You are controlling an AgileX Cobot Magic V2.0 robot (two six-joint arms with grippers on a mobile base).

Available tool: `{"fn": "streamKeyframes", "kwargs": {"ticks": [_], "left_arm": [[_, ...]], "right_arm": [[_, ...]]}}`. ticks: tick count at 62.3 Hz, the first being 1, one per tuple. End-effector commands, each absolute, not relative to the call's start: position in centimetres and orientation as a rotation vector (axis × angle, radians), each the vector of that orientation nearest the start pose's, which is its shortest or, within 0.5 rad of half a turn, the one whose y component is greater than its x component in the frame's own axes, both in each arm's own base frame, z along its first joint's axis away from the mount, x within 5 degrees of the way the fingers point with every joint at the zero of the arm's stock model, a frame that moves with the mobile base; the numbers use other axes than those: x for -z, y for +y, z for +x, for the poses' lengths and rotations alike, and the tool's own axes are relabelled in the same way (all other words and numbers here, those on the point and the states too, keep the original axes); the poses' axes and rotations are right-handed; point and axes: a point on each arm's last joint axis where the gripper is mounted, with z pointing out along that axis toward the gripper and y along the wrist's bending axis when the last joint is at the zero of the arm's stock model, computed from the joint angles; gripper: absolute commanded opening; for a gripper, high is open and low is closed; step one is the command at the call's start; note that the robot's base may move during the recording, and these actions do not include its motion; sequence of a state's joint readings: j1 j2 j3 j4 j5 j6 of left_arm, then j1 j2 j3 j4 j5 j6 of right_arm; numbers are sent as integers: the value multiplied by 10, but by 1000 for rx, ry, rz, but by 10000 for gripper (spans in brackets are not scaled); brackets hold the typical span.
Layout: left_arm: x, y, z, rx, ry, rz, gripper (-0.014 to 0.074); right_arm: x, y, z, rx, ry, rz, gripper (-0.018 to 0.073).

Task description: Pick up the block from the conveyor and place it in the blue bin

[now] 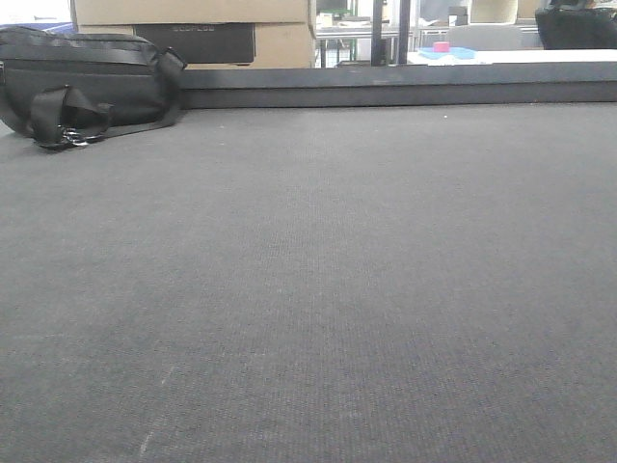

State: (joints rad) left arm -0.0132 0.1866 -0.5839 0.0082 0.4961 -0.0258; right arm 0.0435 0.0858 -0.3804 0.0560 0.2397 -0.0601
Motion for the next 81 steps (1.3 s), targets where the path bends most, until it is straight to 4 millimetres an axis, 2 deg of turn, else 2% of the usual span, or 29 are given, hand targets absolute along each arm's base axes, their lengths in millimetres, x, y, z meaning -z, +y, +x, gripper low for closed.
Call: {"fn": "streamKeyframes", "kwargs": {"ticks": [1,7,12,18,25,35,44,53,62,66,70,75,81], "left_arm": [[-374,0,44,19,1700,-10,-111],[-391,0,64,17,1831,-12,-111],[-402,0,91,14,1993,-13,-111],[-402,-1,119,12,2182,-16,-111],[-392,-2,156,21,2390,-19,-111],[-366,-3,202,17,2563,-20,-111],[-339,-3,231,14,2682,-21,-111],[-320,-4,247,12,2772,-22,-111],[-314,-4,251,11,2795,-22,-111],[-314,-4,251,11,2795,-22,-111],[-314,-4,251,11,2795,-22,-111],[-314,-4,251,11,2795,-22,-111],[-314,-4,251,18,2795,-24,-111]], "right_arm": [[-331,4,42,-50,1559,-54,-162],[-351,5,54,-55,1713,-66,-162],[-365,7,70,-60,1895,-81,-162],[-377,8,93,-64,2065,-93,-162],[-380,10,124,-68,2242,-103,-162],[-366,12,161,-74,2445,-112,-162],[-339,13,188,-79,2640,-118,-162],[-316,14,216,-83,2781,-120,-162],[-297,15,244,-83,2840,-117,-153],[-289,16,254,-82,2845,-114,-93],[-279,16,262,-82,2865,-113,10],[-267,16,269,-82,2900,-112,221],[-254,16,276,-81,2948,-113,391]]}}
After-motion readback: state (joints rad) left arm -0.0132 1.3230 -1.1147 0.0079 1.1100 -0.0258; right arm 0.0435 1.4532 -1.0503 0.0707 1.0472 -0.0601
